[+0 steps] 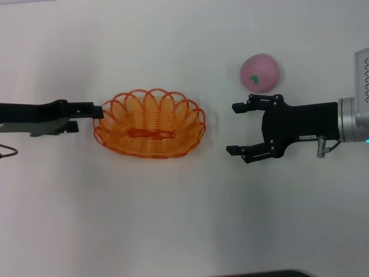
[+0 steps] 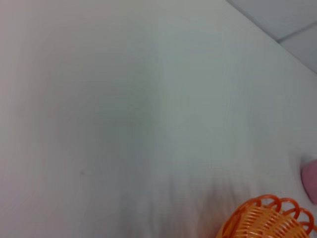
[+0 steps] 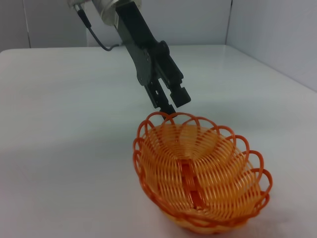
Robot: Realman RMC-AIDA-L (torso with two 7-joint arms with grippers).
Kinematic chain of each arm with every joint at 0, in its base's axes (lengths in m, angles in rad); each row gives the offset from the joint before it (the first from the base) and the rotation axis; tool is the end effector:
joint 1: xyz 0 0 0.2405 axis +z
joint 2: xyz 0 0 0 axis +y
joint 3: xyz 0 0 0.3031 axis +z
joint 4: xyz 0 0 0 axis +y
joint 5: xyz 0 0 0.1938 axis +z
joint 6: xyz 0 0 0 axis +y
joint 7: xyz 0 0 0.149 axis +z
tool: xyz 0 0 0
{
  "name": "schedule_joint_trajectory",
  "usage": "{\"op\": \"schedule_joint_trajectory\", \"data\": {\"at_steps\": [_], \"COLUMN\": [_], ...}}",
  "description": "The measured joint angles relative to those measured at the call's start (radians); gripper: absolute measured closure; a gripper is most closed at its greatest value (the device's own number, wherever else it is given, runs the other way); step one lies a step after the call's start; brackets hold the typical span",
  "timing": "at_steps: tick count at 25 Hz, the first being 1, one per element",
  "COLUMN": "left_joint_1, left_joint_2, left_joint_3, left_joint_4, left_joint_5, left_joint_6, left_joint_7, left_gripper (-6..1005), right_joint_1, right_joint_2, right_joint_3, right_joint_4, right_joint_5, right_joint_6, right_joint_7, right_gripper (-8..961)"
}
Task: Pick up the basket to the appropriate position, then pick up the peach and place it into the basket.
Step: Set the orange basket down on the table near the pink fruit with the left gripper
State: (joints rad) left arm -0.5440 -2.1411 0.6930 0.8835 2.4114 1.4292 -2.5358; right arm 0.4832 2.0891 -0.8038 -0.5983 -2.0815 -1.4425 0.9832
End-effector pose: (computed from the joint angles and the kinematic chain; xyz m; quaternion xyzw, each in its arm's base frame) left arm -0.3118 0.3490 -0.0331 -0.7324 -0.6599 -0.1092 0.1275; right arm 0.3156 0.3156 -0.0613 -0.9798 0.0587 0.1362 0.1344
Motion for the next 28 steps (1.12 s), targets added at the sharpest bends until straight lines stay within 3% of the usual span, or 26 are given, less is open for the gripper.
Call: {"op": "schedule_joint_trajectory", "data": {"at_steps": [7,10,16,28], "left_joint_1": [0.021,0.048,0.072,0.106], "left_joint_2": [0.044,0.06,0.048,0.033], "left_joint_3": [-0.01,-0.01,-0.009,0.003], "left_joint_4": [-0.021,-0.042,-0.049,-0.039], "left_joint_5": [-0.124,-0.211,-0.232,-0.223], "left_joint_6": [0.05,0.1,0.116,0.133], "left_joint_7": [0.287,0.594,0.861,1.025], "left_gripper": [141,142,144,148], "right_joint_1": [-0.001,-0.002,-0.002,-0.002], "right_joint_2": [-0.001,-0.001,-0.003,-0.003], "right_joint_3": [0.0,0.0,0.0,0.0], "right_joint_4": [0.0,0.0,0.0,0.0], "right_joint_5": [-0.001,-0.002,-0.002,-0.001], "right_joint_6": [0.003,0.004,0.008,0.009], "right_joint_7": [0.0,0.0,-0.005,-0.009], "right_gripper": [56,57,58,60]}}
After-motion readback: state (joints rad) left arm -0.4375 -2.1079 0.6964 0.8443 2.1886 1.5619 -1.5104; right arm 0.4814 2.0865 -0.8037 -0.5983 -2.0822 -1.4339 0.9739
